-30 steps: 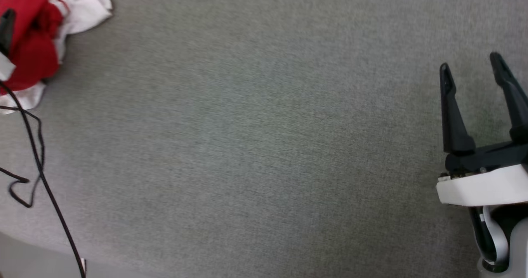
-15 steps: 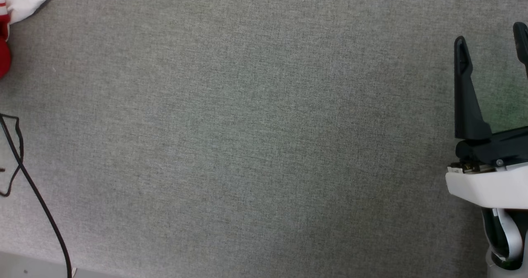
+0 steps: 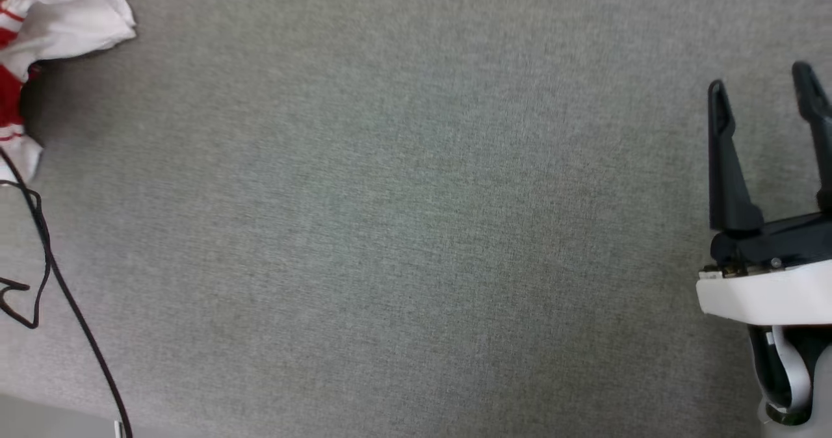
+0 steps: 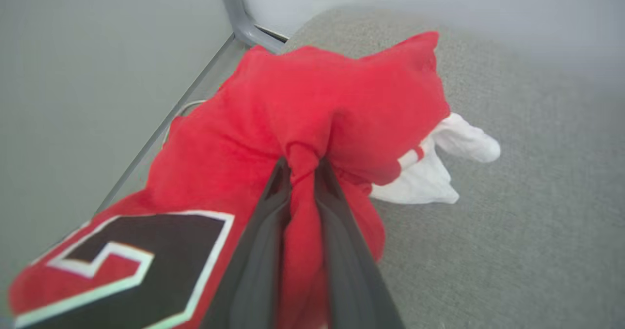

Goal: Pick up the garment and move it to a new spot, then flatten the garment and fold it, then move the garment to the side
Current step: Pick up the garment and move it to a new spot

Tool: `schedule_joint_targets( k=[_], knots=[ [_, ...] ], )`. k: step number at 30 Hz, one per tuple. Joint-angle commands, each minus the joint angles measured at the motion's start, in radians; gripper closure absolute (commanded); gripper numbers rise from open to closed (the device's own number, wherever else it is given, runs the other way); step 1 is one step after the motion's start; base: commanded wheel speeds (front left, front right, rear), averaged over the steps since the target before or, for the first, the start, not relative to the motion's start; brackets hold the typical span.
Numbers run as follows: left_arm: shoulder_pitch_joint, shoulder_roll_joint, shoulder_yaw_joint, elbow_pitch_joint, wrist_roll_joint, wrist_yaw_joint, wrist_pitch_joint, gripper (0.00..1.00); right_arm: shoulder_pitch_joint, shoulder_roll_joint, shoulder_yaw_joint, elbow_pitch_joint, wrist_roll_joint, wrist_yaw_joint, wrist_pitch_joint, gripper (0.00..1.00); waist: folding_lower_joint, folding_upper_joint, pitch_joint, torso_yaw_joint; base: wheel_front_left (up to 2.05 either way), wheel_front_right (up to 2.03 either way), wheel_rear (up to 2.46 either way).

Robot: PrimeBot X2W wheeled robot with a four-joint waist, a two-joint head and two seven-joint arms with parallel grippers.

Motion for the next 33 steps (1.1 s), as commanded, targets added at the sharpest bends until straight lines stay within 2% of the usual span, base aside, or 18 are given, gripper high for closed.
schedule_joint_targets(
  k=[1, 5, 10, 16, 26, 33],
  knots=[
    [0.015, -0.004, -0.008, -0.013, 0.014, 0.001, -0.023, 1.0, 0.015, 0.004, -0.003, 0.008, 0.005, 0.0, -0.005, 0.0, -0.0001, 0.0, -0.062, 0.007, 0.0, 0.0, 0.0],
    [0.031, -0.026, -0.03, -0.046, 0.045, 0.01, -0.112, 1.0, 0.045, 0.007, -0.008, 0.044, 0.024, 0.0, -0.027, 0.0, -0.0001, 0.0, -0.153, 0.003, 0.0, 0.0, 0.0],
    [0.072, -0.047, -0.053, -0.097, 0.073, 0.001, -0.211, 1.0, 0.097, 0.009, -0.023, 0.089, 0.072, 0.0, -0.046, 0.0, -0.0001, 0.0, -0.261, -0.014, 0.0, 0.0, 0.0],
    [0.142, -0.1, -0.082, -0.202, 0.08, 0.007, -0.264, 1.0, 0.152, 0.009, -0.04, 0.127, 0.125, 0.0, -0.063, 0.0, -0.0001, 0.0, -0.353, -0.055, 0.0, 0.0, 0.0],
    [0.344, -0.178, -0.132, -0.501, 0.074, 0.041, -0.235, 1.0, 0.208, 0.009, -0.03, 0.178, 0.179, 0.0, -0.087, 0.0, -0.0001, 0.0, -0.434, -0.192, 0.0, 0.0, 0.0],
    [0.466, -0.27, -0.244, -0.684, 0.076, 0.042, -0.196, 1.0, 0.222, 0.009, -0.037, 0.199, 0.202, 0.0, -0.098, 0.0, -0.0001, 0.0, -0.443, -0.297, 0.0, 0.0, 0.0]
  ],
)
